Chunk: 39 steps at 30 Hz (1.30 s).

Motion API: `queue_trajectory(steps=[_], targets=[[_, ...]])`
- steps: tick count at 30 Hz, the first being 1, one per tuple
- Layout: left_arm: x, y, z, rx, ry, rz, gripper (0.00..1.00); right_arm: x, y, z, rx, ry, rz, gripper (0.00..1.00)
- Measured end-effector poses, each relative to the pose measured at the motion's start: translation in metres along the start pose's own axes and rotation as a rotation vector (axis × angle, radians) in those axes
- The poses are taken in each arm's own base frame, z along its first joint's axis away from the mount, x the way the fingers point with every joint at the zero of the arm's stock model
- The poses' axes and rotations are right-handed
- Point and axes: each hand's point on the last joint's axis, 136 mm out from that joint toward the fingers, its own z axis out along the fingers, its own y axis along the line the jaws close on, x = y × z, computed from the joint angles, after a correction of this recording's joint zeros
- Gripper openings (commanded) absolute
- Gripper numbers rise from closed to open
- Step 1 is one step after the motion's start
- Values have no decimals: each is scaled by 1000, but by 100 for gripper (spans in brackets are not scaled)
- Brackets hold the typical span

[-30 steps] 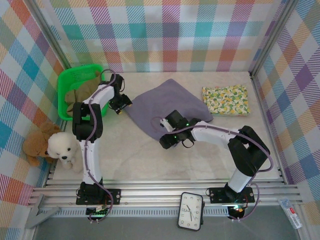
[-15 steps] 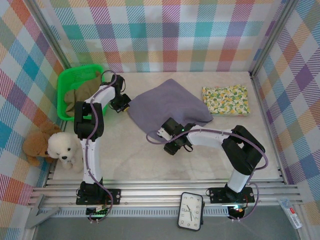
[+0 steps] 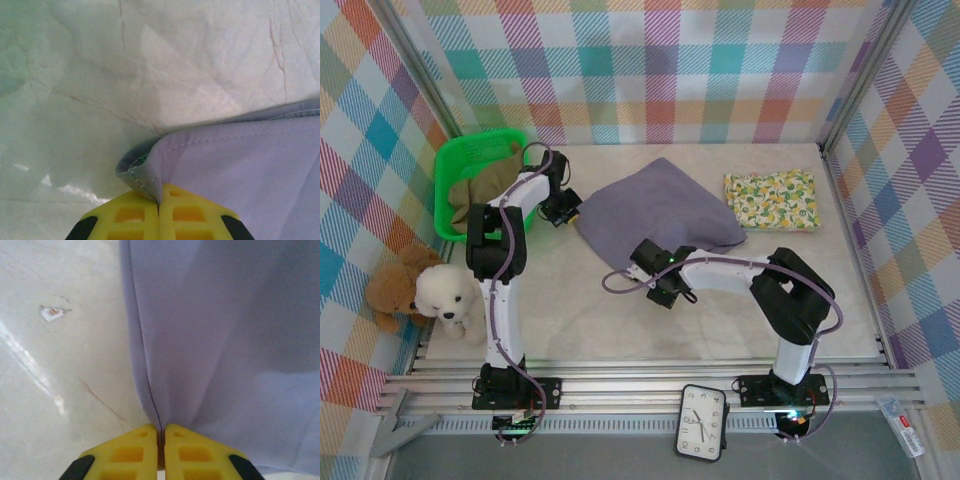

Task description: Fold and stack the skirts

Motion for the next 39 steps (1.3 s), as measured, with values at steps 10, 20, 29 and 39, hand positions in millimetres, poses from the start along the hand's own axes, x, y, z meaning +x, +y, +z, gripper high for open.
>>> queue_trajectory(steps=[10,20,29,39], targets=[[-24,-63,-205,354,-290,39,0,-29,-129,-210,270,-555,265,0],[41,-102,-433,768,-598,240,0,-22,-156,-335,346,-883,301,0],[106,-80,-496,898,-643,351,0,-3,-114,-429,267,-1210,183,0],[77,-65,-471,750,-669,232,0,-9,-138,-355,313,-1068,254,0]])
